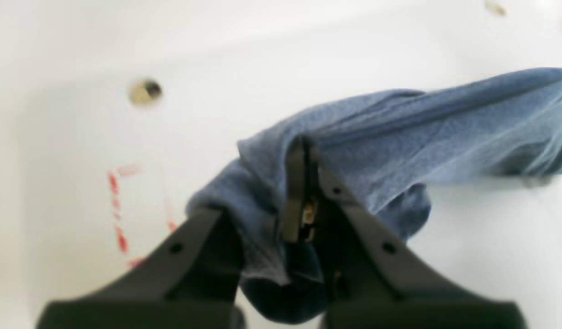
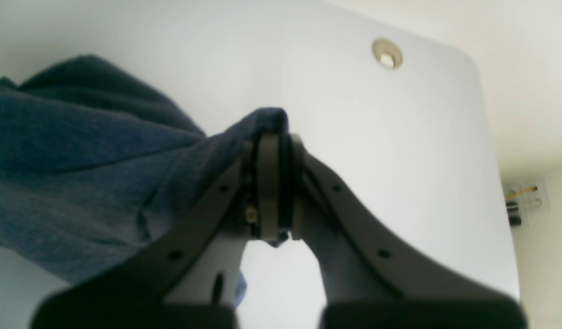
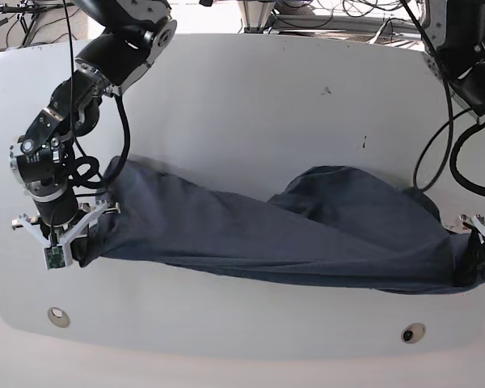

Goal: Fold the T-shirt properly
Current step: 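Lift the shirt high with both grippers, spreading them apart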

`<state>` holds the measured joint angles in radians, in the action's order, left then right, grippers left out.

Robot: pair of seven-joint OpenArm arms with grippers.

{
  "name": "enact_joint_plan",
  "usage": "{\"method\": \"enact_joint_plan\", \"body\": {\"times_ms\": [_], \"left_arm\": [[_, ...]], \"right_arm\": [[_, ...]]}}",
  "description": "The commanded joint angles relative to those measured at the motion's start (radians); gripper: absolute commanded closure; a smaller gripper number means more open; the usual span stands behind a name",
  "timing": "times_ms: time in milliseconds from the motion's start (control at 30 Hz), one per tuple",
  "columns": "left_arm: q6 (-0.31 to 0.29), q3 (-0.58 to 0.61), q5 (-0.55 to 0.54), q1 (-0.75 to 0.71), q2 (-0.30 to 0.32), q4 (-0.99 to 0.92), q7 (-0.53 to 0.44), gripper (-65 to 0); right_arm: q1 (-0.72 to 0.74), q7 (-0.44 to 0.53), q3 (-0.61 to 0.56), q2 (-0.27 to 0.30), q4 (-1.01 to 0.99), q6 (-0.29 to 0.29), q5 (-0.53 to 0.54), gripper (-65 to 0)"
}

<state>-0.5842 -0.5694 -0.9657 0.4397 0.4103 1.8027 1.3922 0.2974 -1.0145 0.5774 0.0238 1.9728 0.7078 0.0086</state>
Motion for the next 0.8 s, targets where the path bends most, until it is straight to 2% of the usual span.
{"method": "enact_joint_plan", "body": {"times_ms": [0, 333, 467, 767], "left_arm": [[0.002, 0.002, 0.018, 0.097, 0.042, 0.012, -0.034, 0.0], [0.002, 0.119, 0.219, 0.407, 0.034, -0.013, -0.034, 0.0], [0.003, 0.128, 0.251, 0.500, 0.002, -0.077, -0.034, 0.0], [0.005, 0.134, 0.310, 0.680, -0.001, -0.182, -0.034, 0.0]], "right_arm": [[0.075, 0.012, -0.024, 0.034, 0.009, -0.010, -0.017, 0.0], [0.282, -0.013, -0.191, 0.118, -0.005, -0.010, -0.017, 0.0], [0.362, -0.020, -0.254, 0.160, -0.007, -0.010, -0.017, -0.2], [0.555, -0.088, -0.340, 0.255, -0.007, -0.010, -0.017, -0.2]]}}
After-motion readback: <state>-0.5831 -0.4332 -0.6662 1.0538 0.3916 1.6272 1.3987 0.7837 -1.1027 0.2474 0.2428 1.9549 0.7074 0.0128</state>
